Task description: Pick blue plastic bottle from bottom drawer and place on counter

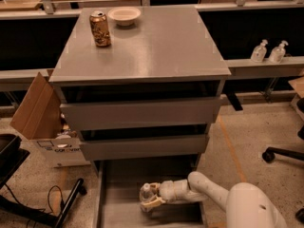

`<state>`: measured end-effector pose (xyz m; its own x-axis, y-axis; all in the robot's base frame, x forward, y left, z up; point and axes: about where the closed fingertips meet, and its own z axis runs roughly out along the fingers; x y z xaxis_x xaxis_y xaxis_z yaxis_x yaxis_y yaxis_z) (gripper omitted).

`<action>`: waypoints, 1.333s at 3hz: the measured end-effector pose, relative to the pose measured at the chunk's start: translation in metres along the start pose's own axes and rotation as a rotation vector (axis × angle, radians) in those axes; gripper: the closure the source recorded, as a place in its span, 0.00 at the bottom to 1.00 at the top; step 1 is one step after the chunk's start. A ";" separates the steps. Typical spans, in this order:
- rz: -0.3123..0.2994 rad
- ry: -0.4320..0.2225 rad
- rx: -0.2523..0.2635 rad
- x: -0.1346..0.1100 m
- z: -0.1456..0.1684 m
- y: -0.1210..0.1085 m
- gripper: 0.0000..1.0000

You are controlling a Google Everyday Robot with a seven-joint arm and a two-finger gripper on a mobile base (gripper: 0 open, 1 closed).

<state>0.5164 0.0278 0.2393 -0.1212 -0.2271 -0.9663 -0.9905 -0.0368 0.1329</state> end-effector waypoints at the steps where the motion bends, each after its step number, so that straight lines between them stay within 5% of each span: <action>1: 0.019 -0.034 0.082 -0.051 -0.037 0.004 1.00; 2: 0.055 -0.061 0.155 -0.121 -0.091 0.028 1.00; 3: 0.093 -0.075 0.149 -0.203 -0.128 0.062 1.00; 4: 0.106 -0.059 0.146 -0.290 -0.169 0.067 1.00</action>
Offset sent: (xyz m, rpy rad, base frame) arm -0.0652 -0.1014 0.3173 0.0369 0.0639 -0.1711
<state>0.4966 -0.0730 0.5653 -0.2251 -0.1644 -0.9604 -0.9703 0.1275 0.2056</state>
